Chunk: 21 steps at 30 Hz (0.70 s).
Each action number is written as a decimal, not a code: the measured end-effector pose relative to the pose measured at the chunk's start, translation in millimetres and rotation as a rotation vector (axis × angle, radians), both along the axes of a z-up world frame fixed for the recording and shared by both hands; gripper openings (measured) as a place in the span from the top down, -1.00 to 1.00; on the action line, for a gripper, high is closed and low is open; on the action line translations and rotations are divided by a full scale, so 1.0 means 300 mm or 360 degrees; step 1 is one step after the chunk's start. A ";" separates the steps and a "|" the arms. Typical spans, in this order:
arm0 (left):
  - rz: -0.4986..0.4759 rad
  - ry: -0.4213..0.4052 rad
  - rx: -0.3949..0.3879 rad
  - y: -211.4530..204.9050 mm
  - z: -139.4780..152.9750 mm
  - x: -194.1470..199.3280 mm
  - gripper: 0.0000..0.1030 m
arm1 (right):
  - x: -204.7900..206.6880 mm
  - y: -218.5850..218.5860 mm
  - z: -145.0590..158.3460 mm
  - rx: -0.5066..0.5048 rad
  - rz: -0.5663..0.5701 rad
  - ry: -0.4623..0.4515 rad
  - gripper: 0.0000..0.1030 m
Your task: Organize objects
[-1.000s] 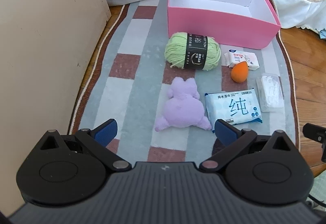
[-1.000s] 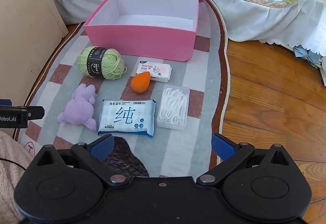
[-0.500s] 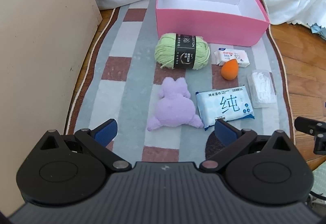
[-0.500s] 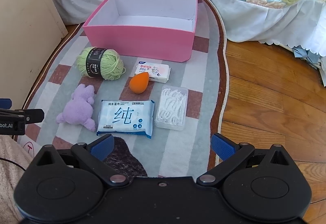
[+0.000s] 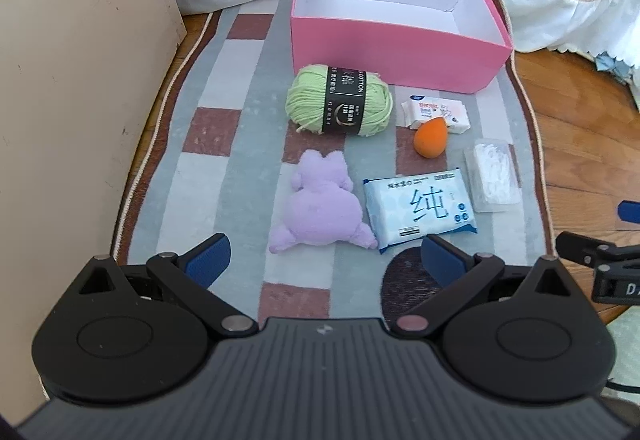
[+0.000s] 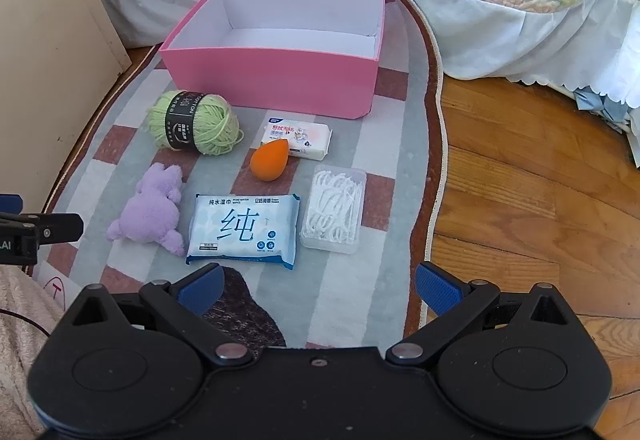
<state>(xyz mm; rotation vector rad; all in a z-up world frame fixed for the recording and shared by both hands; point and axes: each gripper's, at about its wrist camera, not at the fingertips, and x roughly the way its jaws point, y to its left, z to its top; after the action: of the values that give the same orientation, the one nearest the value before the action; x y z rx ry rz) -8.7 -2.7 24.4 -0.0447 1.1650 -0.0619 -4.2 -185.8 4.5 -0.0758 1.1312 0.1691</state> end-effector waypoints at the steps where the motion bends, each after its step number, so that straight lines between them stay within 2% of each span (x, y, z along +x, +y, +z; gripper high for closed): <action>1: 0.0002 0.0006 -0.0010 0.000 0.003 0.001 -1.00 | 0.000 -0.001 0.004 -0.0001 -0.0002 -0.0002 -1.00; 6: -0.0028 -0.0003 -0.0063 0.002 0.044 0.012 -1.00 | -0.002 -0.002 0.054 0.0022 0.0065 -0.0039 -1.00; 8: -0.0038 -0.0032 -0.0059 0.001 0.067 0.021 -1.00 | -0.006 -0.007 0.091 0.0072 0.0137 -0.0117 -1.00; 9: 0.0245 -0.0055 -0.0043 0.001 0.079 0.026 -1.00 | -0.007 -0.009 0.111 0.0092 0.0179 -0.0168 -1.00; 12: 0.0282 -0.0123 -0.0031 0.002 0.109 0.042 -1.00 | -0.017 -0.017 0.153 0.0139 0.0296 -0.0338 -1.00; 15: 0.0243 -0.0177 0.0061 -0.017 0.113 0.069 -1.00 | -0.018 -0.019 0.161 0.0161 0.0383 -0.0502 -1.00; 17: 0.0227 -0.0201 0.0083 -0.032 0.099 0.094 -1.00 | -0.006 -0.026 0.143 0.0208 0.0429 -0.0544 -1.00; 21: 0.0226 -0.0237 -0.0115 -0.043 0.044 0.146 -0.94 | 0.039 -0.028 0.065 0.0277 0.0385 -0.0438 -1.00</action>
<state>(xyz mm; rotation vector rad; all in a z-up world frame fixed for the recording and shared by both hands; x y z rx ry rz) 35.1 -15.5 37.4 -0.1836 1.0079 0.0180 7.3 -194.1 24.0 -0.0787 0.8270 0.4582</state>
